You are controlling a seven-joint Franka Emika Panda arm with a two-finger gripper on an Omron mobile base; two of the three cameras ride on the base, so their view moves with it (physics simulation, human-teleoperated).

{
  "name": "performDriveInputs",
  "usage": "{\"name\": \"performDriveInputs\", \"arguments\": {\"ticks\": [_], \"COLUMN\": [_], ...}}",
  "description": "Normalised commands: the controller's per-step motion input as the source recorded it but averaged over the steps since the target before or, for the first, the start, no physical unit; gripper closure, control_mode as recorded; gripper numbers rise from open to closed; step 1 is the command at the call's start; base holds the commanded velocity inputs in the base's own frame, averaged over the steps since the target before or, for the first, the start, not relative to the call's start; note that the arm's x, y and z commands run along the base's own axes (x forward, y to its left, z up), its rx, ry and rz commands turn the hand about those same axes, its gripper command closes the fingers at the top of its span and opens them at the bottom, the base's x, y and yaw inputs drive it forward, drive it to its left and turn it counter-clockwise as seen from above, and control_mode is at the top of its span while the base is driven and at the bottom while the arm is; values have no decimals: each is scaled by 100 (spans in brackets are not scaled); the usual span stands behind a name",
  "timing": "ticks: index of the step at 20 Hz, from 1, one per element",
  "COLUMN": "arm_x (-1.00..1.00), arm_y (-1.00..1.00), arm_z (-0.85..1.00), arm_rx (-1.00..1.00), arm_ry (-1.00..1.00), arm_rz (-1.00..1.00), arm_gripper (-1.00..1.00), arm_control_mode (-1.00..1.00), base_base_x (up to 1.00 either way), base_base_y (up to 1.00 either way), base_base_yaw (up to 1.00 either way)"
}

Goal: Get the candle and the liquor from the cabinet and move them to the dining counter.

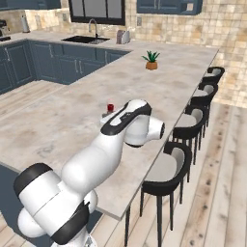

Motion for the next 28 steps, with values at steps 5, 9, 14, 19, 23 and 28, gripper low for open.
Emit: {"name": "performDriveInputs", "arguments": {"ticks": [5, 9, 14, 19, 23, 28], "arm_x": [11, 0, 3, 3, 8, 11], "arm_y": [3, 7, 1, 0, 0, 0], "arm_z": [-35, -27, -29, -29, -32, -24], "arm_rx": [-11, -9, -2, 0, 0, 1], "arm_ry": [0, 1, 0, 0, 0, 0], "arm_rz": [0, 0, 0, 0, 0, 0], "arm_gripper": [100, 100, 100, 100, 100, 100], "arm_control_mode": [-100, -100, -100, -100, -100, -100], "base_base_x": [0, 0, 0, 0, 0, 0], "base_base_y": [0, 0, 0, 0, 0, 0], "base_base_yaw": [0, 0, 0, 0, 0, 0]}}
